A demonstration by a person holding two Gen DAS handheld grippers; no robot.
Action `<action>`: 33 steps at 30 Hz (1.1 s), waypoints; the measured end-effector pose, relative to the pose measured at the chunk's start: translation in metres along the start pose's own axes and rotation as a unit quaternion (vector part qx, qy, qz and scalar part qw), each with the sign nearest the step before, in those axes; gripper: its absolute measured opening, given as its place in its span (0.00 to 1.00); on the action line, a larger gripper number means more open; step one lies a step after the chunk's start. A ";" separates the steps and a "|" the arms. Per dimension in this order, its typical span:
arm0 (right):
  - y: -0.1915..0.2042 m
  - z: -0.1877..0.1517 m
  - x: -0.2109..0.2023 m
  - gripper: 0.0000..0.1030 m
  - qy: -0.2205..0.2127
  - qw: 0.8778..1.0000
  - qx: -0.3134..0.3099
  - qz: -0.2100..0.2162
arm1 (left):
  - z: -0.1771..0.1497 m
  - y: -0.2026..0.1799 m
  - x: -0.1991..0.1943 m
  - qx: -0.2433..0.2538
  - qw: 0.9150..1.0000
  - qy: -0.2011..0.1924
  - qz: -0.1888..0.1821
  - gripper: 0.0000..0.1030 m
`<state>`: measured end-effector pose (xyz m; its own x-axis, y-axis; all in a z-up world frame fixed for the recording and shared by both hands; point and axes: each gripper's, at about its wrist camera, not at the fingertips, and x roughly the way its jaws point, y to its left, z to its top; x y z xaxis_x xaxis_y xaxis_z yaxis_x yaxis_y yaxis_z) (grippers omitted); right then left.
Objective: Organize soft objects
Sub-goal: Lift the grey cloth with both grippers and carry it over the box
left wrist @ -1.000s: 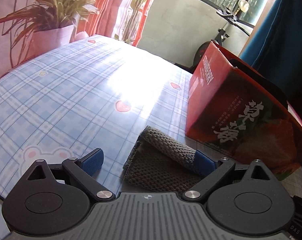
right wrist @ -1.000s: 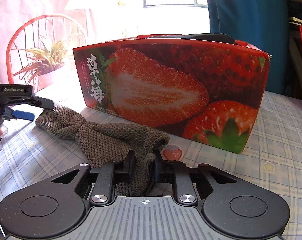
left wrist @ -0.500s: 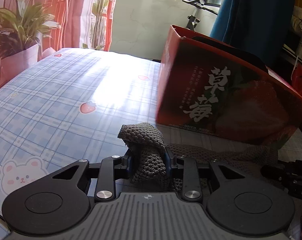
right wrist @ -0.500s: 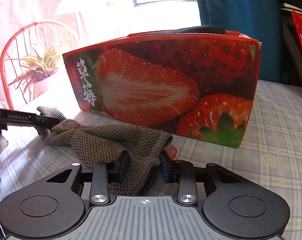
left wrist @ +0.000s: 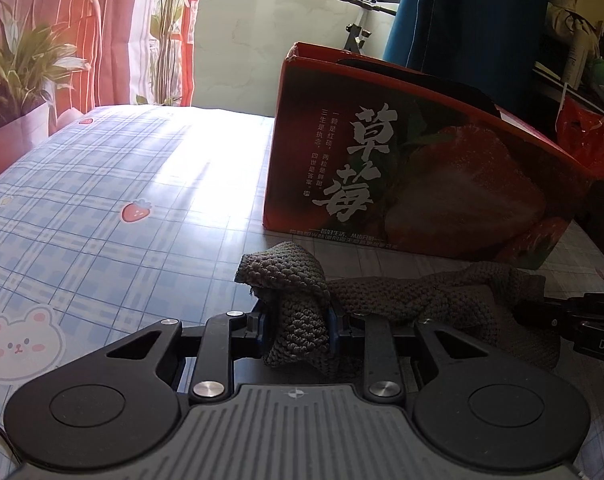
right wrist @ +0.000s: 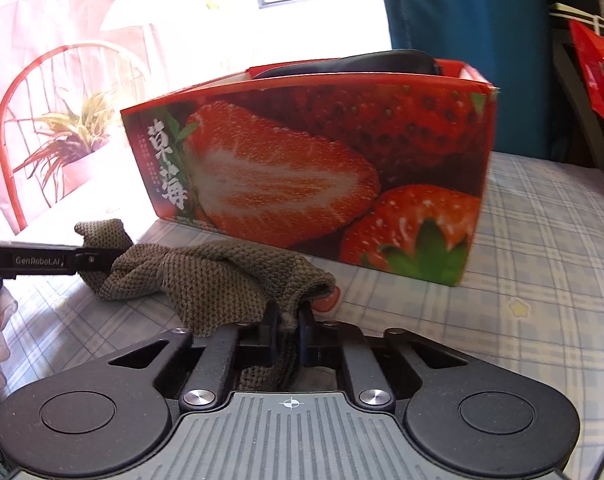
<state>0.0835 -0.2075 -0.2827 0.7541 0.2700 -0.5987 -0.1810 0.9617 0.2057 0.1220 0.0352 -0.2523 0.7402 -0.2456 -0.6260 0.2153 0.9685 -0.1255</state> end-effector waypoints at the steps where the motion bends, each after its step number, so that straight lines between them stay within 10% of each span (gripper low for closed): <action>1: -0.002 0.000 -0.002 0.07 -0.002 1.000 0.008 0.001 | -0.001 -0.002 -0.002 0.003 1.000 -0.002 -0.001 0.26; 33: -0.002 0.039 -0.091 0.06 -0.111 0.994 -0.005 -0.023 | 0.036 -0.035 -0.076 0.020 0.993 -0.109 -0.036 0.23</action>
<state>0.0396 -0.2363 -0.1982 0.8821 0.2103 -0.4216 -0.1490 0.9734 0.1740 0.0810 0.0181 -0.1727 0.8407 -0.3225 -0.4349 0.2948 0.9464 -0.1319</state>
